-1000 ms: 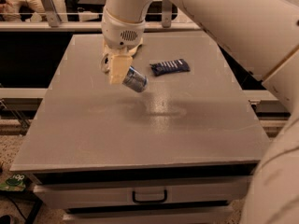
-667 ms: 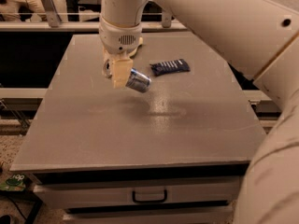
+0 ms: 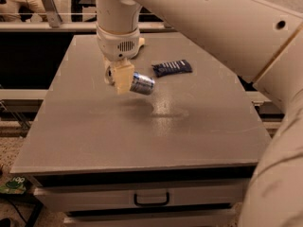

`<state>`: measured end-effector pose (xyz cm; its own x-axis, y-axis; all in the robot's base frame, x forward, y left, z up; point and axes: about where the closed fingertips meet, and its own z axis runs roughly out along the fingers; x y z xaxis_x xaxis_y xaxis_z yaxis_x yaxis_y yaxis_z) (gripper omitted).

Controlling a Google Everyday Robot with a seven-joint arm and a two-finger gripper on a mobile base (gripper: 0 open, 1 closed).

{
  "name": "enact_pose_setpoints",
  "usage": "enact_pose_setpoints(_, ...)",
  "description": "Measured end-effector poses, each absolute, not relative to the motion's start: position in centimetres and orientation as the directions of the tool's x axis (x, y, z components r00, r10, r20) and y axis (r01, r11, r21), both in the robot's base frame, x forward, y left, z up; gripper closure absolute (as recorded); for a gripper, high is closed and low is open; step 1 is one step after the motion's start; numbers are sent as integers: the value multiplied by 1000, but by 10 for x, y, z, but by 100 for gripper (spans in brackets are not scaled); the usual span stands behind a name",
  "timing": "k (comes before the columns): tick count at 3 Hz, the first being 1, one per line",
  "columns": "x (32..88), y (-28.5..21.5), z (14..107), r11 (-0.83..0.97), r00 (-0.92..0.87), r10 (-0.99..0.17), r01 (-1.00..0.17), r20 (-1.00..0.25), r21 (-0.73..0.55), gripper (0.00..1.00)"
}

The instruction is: Knock redbull can over

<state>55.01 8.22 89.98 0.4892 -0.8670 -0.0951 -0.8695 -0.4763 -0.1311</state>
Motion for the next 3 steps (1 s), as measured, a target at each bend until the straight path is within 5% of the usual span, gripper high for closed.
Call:
enact_pose_setpoints(2, 531, 89, 887, -533, 540, -837, -841, -85, -91, 0)
enact_pose_setpoints(3, 531, 89, 887, -533, 540, -837, -841, -85, -91, 0)
